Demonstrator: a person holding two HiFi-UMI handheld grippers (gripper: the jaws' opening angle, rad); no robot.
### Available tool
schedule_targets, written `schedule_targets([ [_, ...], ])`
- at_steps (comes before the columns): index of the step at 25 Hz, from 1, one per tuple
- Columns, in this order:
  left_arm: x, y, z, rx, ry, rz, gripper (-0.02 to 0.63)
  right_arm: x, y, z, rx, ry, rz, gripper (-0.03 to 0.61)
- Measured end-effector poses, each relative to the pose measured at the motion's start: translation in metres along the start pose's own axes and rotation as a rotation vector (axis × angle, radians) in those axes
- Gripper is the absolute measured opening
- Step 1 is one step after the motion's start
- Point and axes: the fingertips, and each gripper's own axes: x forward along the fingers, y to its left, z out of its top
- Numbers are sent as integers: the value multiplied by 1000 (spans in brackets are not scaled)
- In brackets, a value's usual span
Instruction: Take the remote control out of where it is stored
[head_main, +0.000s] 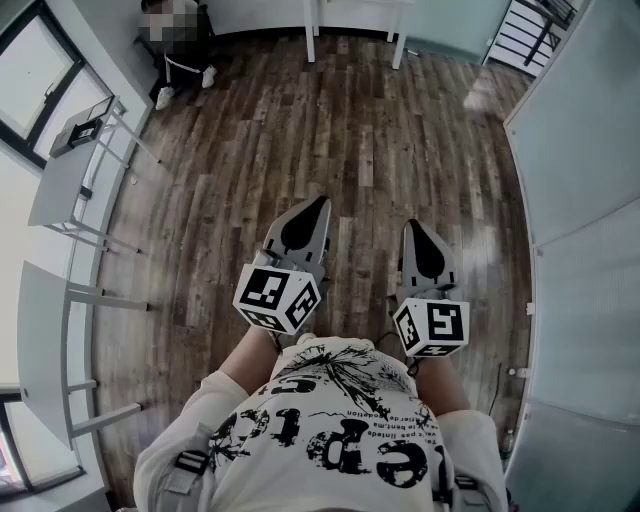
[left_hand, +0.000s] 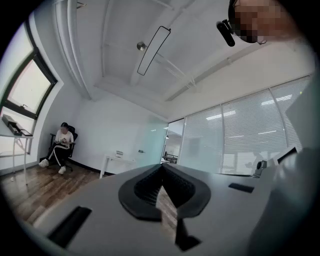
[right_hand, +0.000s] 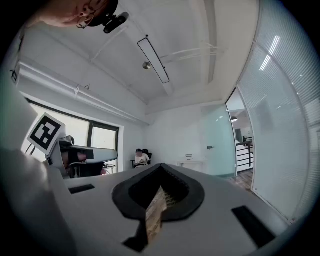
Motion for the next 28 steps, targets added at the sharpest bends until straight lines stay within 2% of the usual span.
schedule_targets([
  [9,-13,34,-1,-2,13,4,9,8,21,-8,27,5,-25,-6],
  [16,-25,63,5,-3,23,-11,8,21,47,-11,113,-12,-42,-6],
  [19,-29,78,4,-8,32,-15,8,28,59,-17,117,-8,-54,-6],
  [28,-34,125,-15,-36,69,36,9,50,69,-42,115,41,-62,-6],
])
